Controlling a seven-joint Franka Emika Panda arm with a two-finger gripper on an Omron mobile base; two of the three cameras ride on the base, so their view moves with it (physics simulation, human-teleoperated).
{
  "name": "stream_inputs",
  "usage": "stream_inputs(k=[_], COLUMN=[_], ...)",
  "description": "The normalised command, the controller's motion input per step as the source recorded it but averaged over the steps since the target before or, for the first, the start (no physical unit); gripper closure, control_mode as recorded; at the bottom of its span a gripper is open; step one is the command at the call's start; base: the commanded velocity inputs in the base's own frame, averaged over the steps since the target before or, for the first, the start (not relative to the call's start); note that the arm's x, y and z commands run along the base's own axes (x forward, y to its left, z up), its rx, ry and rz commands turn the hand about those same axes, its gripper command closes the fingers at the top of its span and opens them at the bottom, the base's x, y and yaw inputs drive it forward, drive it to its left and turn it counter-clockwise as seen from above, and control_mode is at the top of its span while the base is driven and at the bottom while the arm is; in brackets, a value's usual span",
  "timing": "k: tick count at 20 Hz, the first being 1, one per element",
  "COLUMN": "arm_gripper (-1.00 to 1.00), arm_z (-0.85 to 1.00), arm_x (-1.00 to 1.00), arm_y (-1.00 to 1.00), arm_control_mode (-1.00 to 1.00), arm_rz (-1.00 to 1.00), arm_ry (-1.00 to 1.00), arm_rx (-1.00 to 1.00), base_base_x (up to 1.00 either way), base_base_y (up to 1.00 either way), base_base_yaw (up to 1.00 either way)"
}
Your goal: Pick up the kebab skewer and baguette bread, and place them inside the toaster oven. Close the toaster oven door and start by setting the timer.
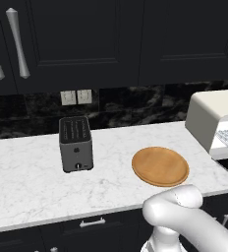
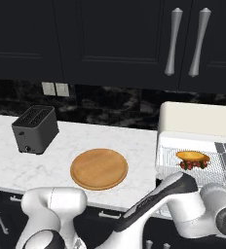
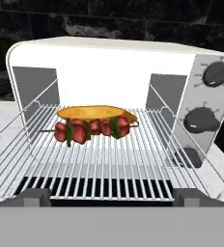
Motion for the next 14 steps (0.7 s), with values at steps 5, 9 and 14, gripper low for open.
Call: stream_inputs(k=[5,9,14], arm_gripper=[-1.0,-1.0,-1.0], arm_z=[0.0,0.0,0.0], arm_x=[0.01,0.0,0.03], arm_y=[-0.28,-0.24,-0.01], arm_control_mode=[-1.0,-1.0,-1.0], arm_rz=[0.21,0.2,0.08], arm_ry=[-0.05,-0.01,0.0], arm_rx=[0.07,0.03,0.0], base_base_x=[0.0,0.0,0.0], base_base_y=[0.0,0.0,0.0], base_base_yaw=[0.0,0.0,0.0])
